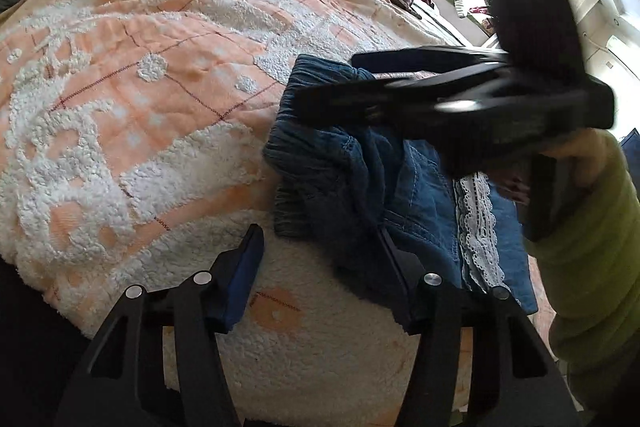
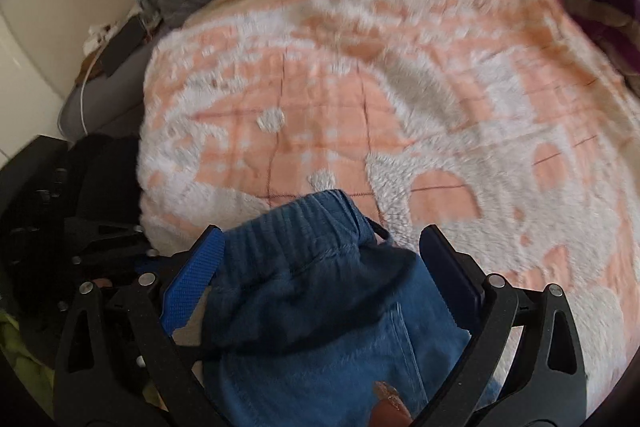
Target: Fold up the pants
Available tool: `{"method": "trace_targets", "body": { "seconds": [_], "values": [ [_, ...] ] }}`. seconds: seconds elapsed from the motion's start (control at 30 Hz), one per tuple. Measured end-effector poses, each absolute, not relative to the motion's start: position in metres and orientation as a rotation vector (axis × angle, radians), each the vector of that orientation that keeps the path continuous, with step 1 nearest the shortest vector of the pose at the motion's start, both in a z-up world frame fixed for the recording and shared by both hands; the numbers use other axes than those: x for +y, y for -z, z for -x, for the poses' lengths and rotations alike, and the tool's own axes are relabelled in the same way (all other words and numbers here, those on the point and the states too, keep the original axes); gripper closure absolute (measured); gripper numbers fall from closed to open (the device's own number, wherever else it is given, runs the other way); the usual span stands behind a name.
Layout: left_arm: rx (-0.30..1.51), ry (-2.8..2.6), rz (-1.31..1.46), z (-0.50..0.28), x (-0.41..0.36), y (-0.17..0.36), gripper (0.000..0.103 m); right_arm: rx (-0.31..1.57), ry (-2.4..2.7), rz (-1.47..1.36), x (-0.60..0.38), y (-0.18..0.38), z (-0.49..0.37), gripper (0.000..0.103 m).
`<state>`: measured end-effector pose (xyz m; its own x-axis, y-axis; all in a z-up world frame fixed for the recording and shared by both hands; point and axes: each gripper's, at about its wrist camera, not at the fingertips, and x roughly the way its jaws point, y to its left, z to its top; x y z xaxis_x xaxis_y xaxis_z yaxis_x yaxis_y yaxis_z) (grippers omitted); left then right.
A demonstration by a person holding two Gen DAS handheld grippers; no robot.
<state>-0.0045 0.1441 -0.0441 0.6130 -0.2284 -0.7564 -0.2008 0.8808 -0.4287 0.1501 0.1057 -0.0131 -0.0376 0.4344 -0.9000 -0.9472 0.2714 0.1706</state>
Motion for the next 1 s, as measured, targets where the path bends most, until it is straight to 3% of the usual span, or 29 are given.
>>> {"method": "trace_targets", "body": {
  "seconds": [0.13, 0.17, 0.23, 0.27, 0.4, 0.5, 0.77, 0.83, 0.87, 1.0],
  "values": [
    [0.924, 0.022, 0.521, 0.003, 0.145, 0.047, 0.047, 1.200, -1.266, 0.552, 0.109, 0.041, -0.162, 0.011],
    [0.924, 0.027, 0.527, 0.002, 0.146, 0.047, 0.044, 1.192, -1.283, 0.535, 0.108, 0.043, -0.161, 0.016],
    [0.919, 0.044, 0.541, 0.001, 0.146, 0.048, 0.039, 1.178, -1.359, 0.482, 0.103, 0.038, -0.157, 0.043],
    [0.918, 0.052, 0.543, 0.000, 0.146, 0.048, 0.034, 1.165, -1.364, 0.473, 0.100, 0.035, -0.156, 0.052],
    [0.907, 0.084, 0.539, -0.002, 0.140, 0.046, 0.014, 1.111, -1.396, 0.384, 0.073, 0.011, -0.158, 0.070],
    [0.912, 0.090, 0.519, -0.005, 0.134, 0.043, 0.008, 1.073, -1.419, 0.297, 0.046, -0.009, -0.166, 0.071],
    [0.932, 0.245, 0.608, -0.037, 0.108, 0.041, 0.008, 0.968, -1.411, 0.171, -0.018, -0.040, -0.176, 0.071],
    [0.928, 0.302, 0.647, -0.043, 0.098, 0.038, 0.018, 0.959, -1.398, 0.137, -0.033, -0.042, -0.180, 0.071],
    [0.923, 0.330, 0.661, -0.045, 0.094, 0.036, 0.034, 0.955, -1.394, 0.122, -0.041, -0.043, -0.181, 0.071],
    [0.909, 0.370, 0.592, -0.050, 0.067, 0.019, 0.039, 0.930, -1.369, 0.073, -0.071, -0.045, -0.183, 0.068]
  ]
}}
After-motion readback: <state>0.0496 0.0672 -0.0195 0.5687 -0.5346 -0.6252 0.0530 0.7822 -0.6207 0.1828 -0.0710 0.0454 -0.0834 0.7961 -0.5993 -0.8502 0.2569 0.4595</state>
